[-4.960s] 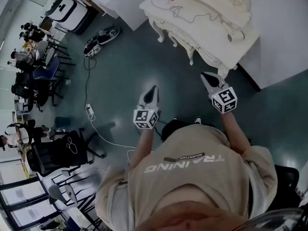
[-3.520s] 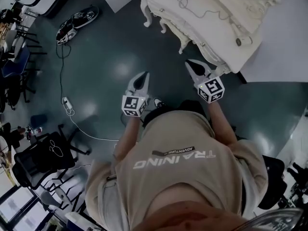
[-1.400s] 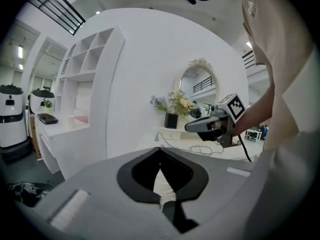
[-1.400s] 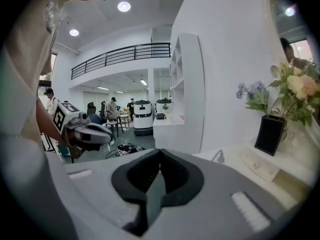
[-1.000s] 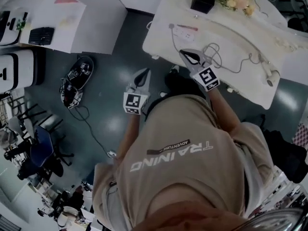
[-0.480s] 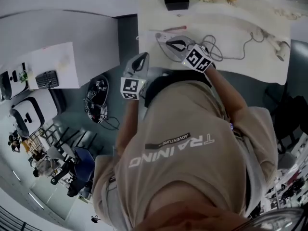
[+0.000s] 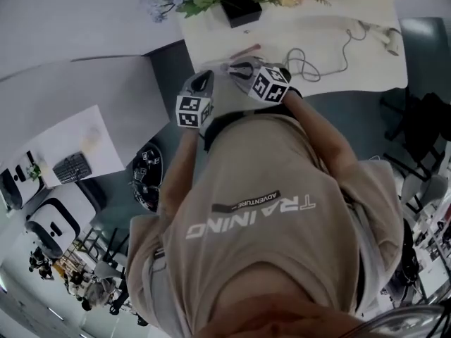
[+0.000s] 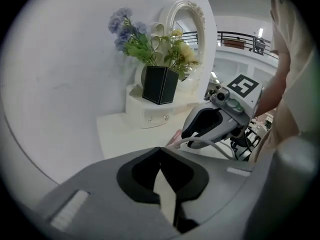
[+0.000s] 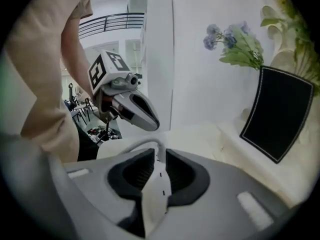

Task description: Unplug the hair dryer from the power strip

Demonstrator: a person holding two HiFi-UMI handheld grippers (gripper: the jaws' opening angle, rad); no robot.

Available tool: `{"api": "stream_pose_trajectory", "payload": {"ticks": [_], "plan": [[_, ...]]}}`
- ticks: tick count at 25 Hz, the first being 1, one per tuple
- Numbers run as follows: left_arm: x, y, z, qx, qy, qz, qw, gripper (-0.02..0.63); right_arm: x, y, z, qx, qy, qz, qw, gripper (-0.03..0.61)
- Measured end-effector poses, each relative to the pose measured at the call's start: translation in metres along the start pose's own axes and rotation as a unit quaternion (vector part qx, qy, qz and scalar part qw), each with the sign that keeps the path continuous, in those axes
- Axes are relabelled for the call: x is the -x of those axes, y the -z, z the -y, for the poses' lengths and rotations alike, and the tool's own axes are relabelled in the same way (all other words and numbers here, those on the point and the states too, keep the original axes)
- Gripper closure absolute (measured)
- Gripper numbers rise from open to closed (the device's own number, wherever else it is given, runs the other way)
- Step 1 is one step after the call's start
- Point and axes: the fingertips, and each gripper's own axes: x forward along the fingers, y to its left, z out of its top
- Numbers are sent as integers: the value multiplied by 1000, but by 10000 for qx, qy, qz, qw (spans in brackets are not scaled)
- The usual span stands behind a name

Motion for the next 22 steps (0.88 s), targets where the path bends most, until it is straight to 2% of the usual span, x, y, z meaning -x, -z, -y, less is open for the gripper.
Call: {"api": "stream_pose_trajectory", "payload": {"ticks": [6,10,22], "plan": [[-10,11,-10,-263,638,-93,9976,607,-15,-4,5,178,242,-326,9990,503],[-13,14,-14,-424,746,-205,9961,607,-20,-4,3,97,323,-323,9989,497],[-19,19,-18,-643,1055,-384,9916,607,-41,-8,3,675,190,-477,9964,477]]}}
